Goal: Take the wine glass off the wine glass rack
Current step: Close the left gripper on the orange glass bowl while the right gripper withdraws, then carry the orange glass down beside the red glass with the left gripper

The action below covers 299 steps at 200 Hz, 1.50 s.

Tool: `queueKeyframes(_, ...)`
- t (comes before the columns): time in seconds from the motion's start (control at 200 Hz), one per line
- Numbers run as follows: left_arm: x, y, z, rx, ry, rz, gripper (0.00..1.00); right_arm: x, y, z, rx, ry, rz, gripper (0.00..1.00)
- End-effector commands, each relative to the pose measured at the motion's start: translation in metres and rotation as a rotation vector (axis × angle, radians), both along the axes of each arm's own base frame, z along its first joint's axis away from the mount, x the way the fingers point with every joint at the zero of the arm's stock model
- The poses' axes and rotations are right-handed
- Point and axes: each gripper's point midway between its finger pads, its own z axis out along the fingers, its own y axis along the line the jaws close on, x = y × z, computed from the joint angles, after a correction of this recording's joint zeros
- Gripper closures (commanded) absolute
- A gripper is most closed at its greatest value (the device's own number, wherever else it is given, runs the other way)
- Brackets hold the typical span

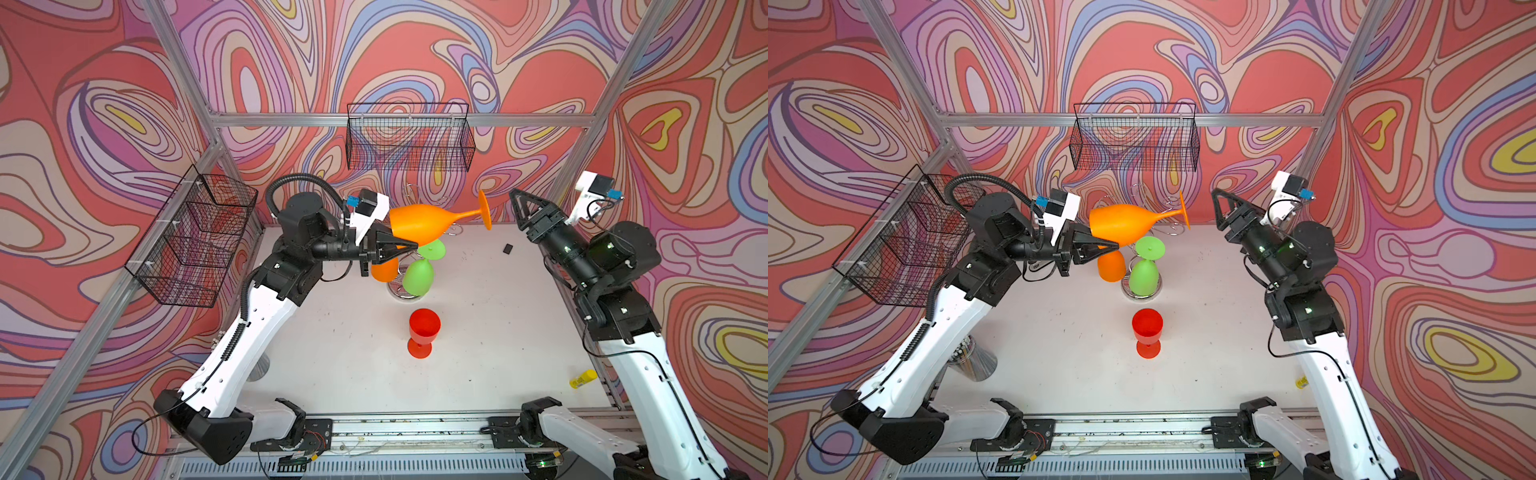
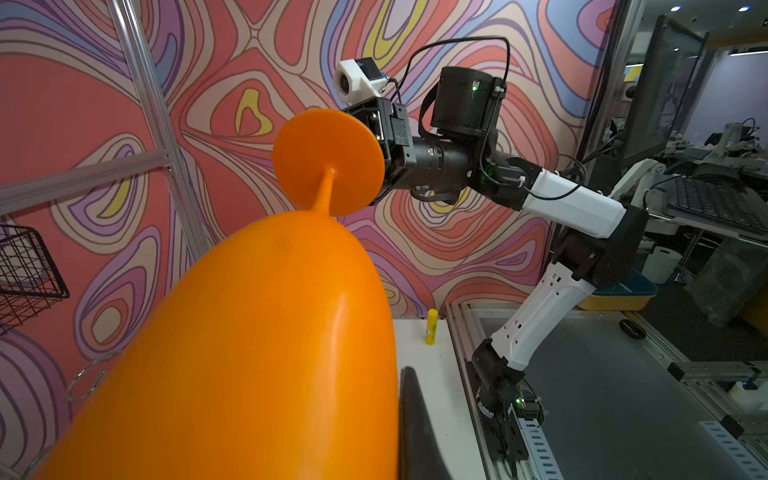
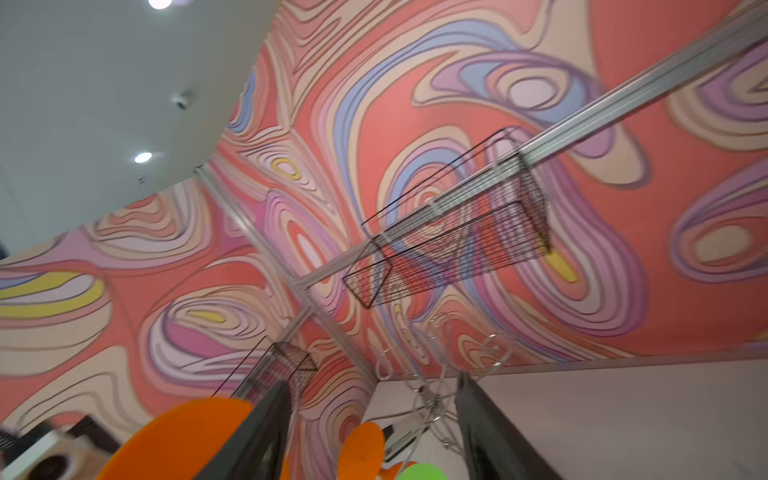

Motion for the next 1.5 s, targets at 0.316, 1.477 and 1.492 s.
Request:
queueKeyframes(0.316,-0.026,-0.044,-0.130,0.716,-0.090,0.106,1.00,0.003,-0.105,-0.075,-0.245,0.274,-0.622,0.19)
queueKeyframes(1.477,-0.017,-0.120,-0.299,1.448,-0.248,-0.001,1.00,-0.021,-0.157,-0.105,-0.338,0.346,-0.927,0.12)
queueKeyframes(1.492,-0.017,-0.120,-0.300,1.452,-0.250,0.000,1.00,-0.021,-0.157,-0.105,-0.336,0.346,-0.927,0.12)
